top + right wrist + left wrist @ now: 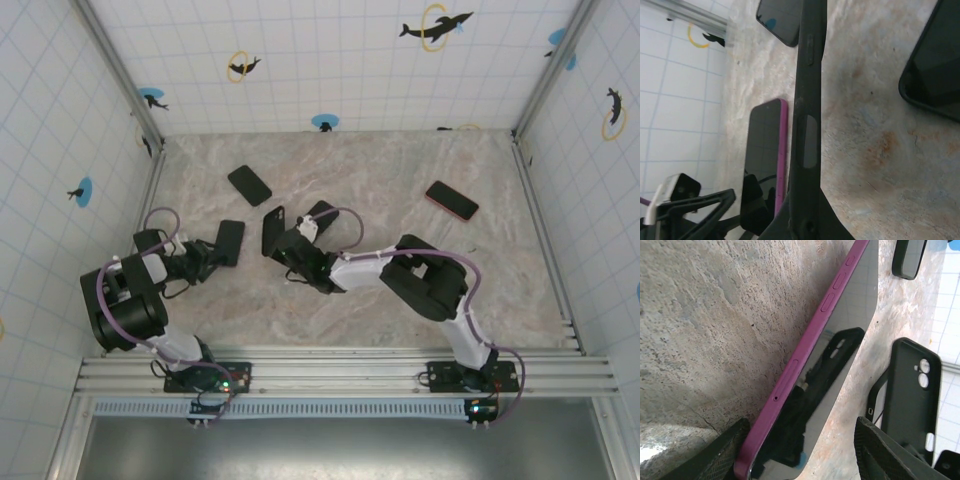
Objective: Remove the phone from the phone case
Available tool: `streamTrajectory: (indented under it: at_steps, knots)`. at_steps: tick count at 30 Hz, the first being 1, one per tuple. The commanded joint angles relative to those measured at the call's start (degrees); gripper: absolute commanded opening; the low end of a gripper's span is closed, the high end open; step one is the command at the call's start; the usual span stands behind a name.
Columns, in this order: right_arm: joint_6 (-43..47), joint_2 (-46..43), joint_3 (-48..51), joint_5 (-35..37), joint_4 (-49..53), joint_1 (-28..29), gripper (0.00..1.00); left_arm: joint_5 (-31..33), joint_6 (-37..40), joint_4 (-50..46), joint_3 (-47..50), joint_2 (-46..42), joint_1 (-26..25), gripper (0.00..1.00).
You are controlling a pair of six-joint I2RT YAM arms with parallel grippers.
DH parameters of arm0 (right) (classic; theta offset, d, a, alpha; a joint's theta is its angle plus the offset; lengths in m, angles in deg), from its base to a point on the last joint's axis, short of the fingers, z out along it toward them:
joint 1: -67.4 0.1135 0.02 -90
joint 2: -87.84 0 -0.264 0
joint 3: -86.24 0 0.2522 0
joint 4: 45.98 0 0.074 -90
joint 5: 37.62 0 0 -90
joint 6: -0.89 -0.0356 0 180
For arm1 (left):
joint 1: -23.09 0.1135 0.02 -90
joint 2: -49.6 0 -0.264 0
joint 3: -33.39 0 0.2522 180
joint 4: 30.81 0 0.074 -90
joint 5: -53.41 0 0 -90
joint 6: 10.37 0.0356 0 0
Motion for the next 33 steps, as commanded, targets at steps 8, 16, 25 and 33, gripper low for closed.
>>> streamTrajectory:
  at_steps: [8,16,25,33]
  knots:
    - [-2.71,6.49,-5.9,6.29,-0.48,1.97,0.04,5.5,2.69,-4.92,0.29,-1.01,0.65,0.6]
    - [-3.06,8.4,-8.54,3.2,-1.34,3.36,0.07,7.0,3.7,-6.6,0.31,-1.86,0.58,0.61]
    - [-2.23,11.18,-11.08,2.28,1.04,5.05,0.19,7.8,4.36,-7.31,-0.12,-2.0,0.64,0.62]
    - [1.38,10.23,-11.54,2.52,3.93,4.7,0.36,8.86,4.88,-7.83,-0.47,-2.46,0.65,0.63]
